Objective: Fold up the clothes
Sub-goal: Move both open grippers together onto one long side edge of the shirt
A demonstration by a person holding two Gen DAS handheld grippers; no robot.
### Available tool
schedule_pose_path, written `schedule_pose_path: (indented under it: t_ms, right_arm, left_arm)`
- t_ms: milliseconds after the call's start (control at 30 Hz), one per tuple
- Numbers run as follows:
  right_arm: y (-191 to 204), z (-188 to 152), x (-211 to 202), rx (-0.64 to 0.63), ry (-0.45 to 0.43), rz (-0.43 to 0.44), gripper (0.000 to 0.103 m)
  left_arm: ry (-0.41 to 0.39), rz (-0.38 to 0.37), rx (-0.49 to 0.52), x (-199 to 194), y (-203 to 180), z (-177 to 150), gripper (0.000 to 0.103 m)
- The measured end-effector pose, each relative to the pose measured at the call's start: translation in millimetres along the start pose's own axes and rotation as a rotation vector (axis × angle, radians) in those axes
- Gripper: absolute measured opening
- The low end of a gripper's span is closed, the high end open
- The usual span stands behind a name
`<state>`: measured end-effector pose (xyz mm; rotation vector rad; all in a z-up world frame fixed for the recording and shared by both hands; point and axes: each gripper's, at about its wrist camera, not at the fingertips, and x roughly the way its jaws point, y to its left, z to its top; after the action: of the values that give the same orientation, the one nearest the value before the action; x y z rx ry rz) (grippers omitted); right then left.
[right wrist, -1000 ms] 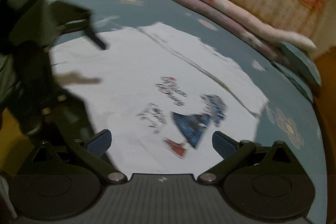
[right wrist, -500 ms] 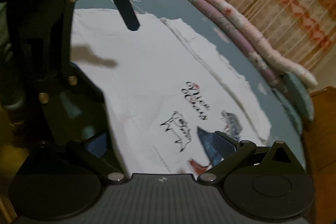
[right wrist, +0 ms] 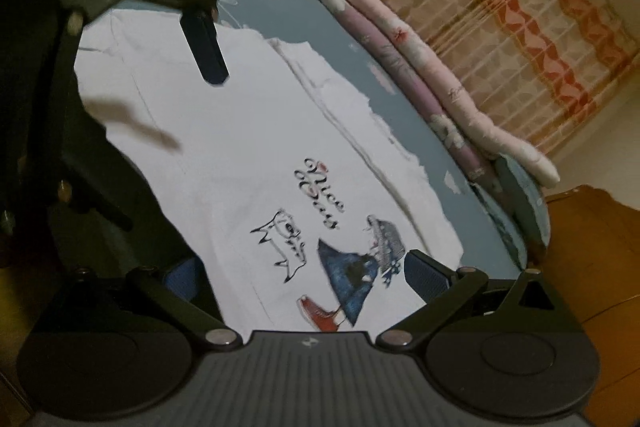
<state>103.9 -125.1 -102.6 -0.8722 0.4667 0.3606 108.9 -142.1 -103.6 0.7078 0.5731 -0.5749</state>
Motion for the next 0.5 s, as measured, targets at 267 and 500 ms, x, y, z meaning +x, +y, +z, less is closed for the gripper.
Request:
schedule_pose_path:
  t_ms: [267, 500]
  right_arm:
    - [-13.4, -0.6, -1.5, 0.048, -0.018, -0.005, 0.103]
    - [-9.2, 0.1, 1.2, 0.100, -0.037, 0.060, 0.103]
  left_arm:
    - [0.073, 0.225, 0.137, 13.9, -2.0, -10.3, 0.102]
    - [0.077, 0.238, 0.072, 2.7, 17.5, -11.3, 0.102]
